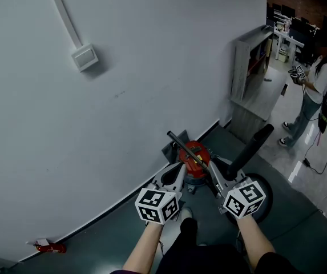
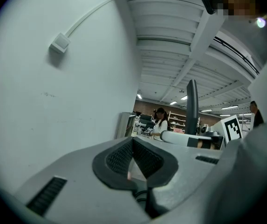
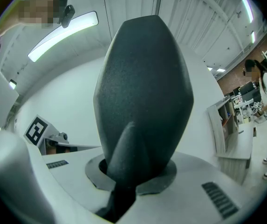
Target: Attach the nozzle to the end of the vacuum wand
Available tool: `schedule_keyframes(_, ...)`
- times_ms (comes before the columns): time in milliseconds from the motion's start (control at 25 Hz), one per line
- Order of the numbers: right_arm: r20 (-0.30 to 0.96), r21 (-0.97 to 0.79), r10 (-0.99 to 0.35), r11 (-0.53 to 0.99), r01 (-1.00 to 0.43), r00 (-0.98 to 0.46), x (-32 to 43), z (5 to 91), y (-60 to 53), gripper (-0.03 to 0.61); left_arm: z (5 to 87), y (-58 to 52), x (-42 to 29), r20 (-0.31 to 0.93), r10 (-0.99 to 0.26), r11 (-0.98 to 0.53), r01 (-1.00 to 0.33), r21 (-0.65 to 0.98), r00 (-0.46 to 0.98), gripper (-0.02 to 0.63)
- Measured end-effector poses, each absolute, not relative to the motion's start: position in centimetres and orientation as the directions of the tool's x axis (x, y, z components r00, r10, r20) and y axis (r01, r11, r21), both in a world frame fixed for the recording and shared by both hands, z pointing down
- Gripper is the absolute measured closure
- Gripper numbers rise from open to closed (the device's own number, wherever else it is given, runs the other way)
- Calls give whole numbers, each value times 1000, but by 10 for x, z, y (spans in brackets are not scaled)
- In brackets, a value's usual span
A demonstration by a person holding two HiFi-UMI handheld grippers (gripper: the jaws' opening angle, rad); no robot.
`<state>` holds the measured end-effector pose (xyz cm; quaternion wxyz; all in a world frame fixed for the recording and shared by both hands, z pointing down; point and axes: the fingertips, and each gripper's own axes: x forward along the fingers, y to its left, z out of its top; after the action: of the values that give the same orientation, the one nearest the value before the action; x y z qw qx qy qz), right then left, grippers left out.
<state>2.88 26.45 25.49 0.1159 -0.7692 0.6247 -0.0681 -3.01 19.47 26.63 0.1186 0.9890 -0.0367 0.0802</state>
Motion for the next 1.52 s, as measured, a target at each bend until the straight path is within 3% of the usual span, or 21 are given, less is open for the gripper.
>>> schedule_keyframes(920, 44, -325, -965, -257, -910, 257, 131, 285, 128, 529, 315, 56, 71, 246, 20, -943, -64, 328, 969, 609)
schedule_keyframes(1520, 97, -335, -970, -243, -910, 223, 160, 303, 73, 529, 343, 8, 93, 280, 5, -915, -109, 388, 960, 609)
